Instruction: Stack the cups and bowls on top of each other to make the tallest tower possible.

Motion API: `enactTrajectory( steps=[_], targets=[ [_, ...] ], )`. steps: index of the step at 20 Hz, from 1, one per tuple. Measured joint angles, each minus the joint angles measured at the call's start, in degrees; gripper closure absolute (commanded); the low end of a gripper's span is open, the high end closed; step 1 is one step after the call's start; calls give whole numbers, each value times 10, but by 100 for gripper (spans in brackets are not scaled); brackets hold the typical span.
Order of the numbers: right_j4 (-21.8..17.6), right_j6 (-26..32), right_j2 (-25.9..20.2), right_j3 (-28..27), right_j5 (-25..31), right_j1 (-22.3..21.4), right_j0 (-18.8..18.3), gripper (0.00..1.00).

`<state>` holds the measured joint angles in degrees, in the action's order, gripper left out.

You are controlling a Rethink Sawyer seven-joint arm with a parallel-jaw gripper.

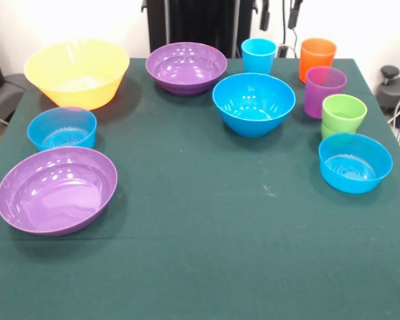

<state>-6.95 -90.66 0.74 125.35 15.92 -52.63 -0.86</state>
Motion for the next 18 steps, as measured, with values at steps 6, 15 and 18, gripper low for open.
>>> enactTrajectory(
  steps=[6,15,18],
  targets=[
    [0,-8,21,-10,0,20,76,0],
    [9,-62,45,-30,0,42,192,0],
    [16,-88,56,-42,0,48,230,0]
  ],
)
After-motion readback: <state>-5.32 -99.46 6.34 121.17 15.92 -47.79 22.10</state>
